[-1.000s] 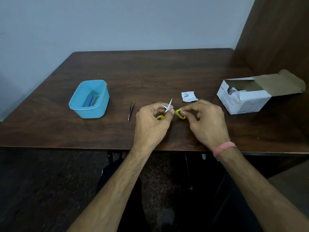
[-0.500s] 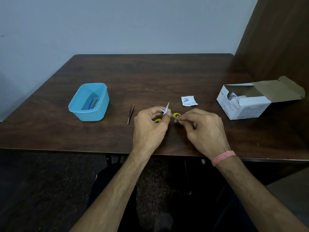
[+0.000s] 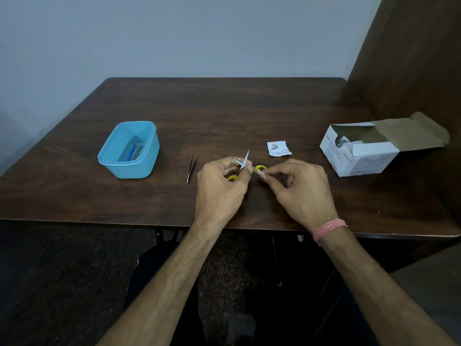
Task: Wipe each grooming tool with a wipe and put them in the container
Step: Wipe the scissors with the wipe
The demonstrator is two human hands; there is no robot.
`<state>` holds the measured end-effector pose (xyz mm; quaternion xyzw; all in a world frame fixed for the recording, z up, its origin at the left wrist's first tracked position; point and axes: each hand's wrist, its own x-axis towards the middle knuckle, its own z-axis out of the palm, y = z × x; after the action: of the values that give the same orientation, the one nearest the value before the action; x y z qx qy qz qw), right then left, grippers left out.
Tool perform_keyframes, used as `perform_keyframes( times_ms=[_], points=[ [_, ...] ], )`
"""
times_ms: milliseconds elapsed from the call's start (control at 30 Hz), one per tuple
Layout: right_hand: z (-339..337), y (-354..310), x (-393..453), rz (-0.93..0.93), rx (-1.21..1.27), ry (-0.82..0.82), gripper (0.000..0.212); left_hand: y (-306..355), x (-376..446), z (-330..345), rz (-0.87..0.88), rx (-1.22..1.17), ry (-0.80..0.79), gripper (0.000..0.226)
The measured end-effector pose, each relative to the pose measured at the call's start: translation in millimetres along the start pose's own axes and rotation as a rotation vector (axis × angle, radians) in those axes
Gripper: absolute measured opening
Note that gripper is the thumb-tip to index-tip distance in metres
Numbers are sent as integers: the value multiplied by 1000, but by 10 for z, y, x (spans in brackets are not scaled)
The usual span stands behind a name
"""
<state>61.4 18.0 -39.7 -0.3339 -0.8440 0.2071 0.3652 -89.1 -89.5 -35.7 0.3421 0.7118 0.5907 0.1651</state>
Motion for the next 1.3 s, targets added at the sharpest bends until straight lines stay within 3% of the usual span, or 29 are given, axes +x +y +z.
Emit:
perform_keyframes(
  times_ms=[367,567,800,933,1300],
  points=[
    [-3,-29,-21,92,-56,10,9,30,24,4,-46,-48,7,7],
    [-2,-35,-34,-7,-34,-2,8,40,8,-9,-31,-22,1,8],
    [15,-38,-32,49,-99,17,5,24,26,10,-47,-25,11,7],
    [-6,-48,-44,-23,-55,-34,4,29,22,-13,-63,-39,8,10],
    [-52,21,24,199,158,3,10,34,14,-35,-54,-112,-7,8]
  ],
)
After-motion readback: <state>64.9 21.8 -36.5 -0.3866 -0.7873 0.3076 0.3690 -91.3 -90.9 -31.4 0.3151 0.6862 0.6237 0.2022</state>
